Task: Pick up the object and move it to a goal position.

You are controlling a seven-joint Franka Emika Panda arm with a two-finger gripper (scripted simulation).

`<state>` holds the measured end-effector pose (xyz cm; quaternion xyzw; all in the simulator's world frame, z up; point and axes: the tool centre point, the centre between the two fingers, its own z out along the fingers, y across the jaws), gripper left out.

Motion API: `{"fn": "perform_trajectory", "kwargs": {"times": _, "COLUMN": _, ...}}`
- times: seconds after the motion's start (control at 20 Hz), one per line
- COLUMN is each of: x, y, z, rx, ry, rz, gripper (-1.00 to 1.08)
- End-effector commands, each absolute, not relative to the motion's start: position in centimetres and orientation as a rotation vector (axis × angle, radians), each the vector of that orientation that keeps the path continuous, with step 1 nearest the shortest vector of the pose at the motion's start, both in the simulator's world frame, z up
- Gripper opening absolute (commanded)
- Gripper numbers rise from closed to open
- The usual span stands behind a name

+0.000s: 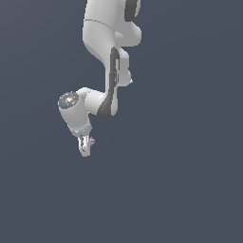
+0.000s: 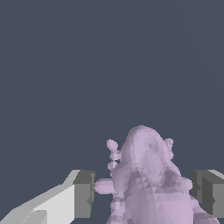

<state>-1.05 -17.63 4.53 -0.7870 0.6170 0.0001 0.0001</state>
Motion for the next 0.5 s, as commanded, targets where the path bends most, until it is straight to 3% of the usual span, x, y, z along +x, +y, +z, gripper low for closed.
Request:
{"fn": "perform_trajectory", "kwargs": {"times": 0.0, "x": -0.7, "y": -19.5, "z": 4.6, "rx": -2.474, "ry": 1.936, "rz": 0.0, "gripper": -1.0}}
{"fn": "perform_trajectory", "kwargs": {"times": 0.45, "x": -0.2, "y": -21.9, "z": 4.6, "rx": -2.474, "ry": 1.936, "rz": 0.0, "gripper": -1.0}}
